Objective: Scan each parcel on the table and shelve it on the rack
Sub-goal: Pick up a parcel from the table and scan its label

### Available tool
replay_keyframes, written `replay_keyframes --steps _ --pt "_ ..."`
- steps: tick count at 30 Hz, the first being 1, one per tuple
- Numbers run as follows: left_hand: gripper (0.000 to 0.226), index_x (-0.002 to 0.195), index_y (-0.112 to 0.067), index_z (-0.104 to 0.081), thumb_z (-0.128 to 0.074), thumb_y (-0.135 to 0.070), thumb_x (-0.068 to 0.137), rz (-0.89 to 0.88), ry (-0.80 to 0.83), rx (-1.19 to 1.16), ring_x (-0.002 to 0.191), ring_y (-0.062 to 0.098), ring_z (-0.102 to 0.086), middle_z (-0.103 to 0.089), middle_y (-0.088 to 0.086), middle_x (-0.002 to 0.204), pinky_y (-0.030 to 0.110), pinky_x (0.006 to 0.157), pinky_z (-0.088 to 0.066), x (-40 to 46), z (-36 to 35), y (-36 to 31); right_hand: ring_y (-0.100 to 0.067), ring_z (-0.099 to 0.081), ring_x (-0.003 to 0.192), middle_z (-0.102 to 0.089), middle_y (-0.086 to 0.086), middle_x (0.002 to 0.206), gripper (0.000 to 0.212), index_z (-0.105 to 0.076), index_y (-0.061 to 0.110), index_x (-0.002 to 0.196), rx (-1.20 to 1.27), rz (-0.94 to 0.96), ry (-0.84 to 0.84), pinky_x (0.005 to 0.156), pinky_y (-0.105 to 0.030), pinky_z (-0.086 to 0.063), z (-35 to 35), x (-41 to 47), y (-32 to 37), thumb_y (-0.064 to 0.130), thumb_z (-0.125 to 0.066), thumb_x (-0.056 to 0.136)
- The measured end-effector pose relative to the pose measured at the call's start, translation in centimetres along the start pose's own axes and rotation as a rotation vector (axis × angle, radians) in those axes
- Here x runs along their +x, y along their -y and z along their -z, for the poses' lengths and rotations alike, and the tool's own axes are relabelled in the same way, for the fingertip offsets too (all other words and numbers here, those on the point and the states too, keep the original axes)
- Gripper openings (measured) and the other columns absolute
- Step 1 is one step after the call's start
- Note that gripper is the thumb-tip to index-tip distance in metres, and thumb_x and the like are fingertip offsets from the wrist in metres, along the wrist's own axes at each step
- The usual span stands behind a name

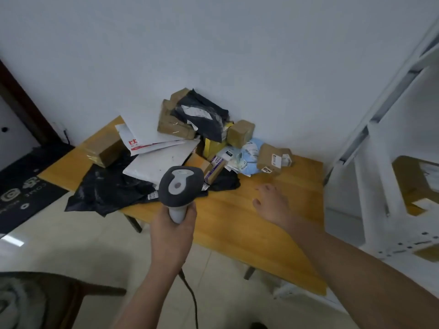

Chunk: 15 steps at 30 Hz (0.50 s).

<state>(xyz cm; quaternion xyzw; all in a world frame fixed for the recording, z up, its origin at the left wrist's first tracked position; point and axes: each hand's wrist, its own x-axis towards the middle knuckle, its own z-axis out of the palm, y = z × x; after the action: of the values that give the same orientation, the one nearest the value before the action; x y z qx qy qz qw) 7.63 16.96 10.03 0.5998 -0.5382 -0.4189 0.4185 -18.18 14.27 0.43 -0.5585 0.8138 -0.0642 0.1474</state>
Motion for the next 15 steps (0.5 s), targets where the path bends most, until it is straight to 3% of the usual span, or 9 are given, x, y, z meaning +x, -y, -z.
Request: replay_keyframes --steps 3,7,11,15 --pt "0.032 0.076 0.005 -0.053 -0.063 -0.02 0.093 0.026 0.008 -0.033 0.038 0.006 -0.045 -0.053 0.012 0.055 0.013 0.035 -0.035 2.8 -0.1 -0.3 -0.028 -0.039 0.132 -0.044 -0.007 0.143 0.044 -0.044 0.017 0.14 0.064 -0.05 0.041 0.107 -0.04 -0.036 0.2 2.7 1.5 0.033 -0.047 0.099" --pt "0.03 0.076 0.005 -0.054 -0.064 -0.018 0.093 0.01 0.017 -0.002 0.036 0.005 -0.048 -0.054 0.013 0.053 0.013 0.035 -0.037 7.0 -0.8 -0.7 -0.031 -0.037 0.133 -0.044 -0.01 0.142 0.048 -0.042 0.017 0.141 0.301 -0.164 0.062 0.106 -0.042 -0.036 0.4 8.9 2.5 0.037 -0.049 0.098" --pt "0.029 0.071 0.002 -0.055 -0.065 -0.016 0.091 -0.016 0.067 0.081 0.036 0.007 -0.048 -0.054 0.009 0.049 0.018 0.037 -0.039 11.3 -2.5 -1.5 -0.032 -0.043 0.131 -0.042 -0.015 0.146 0.06 -0.035 0.009 0.146 0.441 -0.401 0.048 0.098 -0.033 -0.04 0.6 15.8 -0.1 0.041 -0.05 0.098" --pt "0.033 0.067 0.001 -0.054 -0.065 -0.019 0.091 0.017 0.123 0.13 0.033 0.008 -0.046 -0.052 0.006 0.041 0.017 0.035 -0.038 16.4 -6.2 -2.1 -0.038 -0.031 0.136 -0.03 -0.018 0.152 0.084 -0.016 0.009 0.152 0.518 -0.707 0.019 0.108 -0.043 -0.035 -0.6 21.7 -4.2 0.055 -0.052 0.092"
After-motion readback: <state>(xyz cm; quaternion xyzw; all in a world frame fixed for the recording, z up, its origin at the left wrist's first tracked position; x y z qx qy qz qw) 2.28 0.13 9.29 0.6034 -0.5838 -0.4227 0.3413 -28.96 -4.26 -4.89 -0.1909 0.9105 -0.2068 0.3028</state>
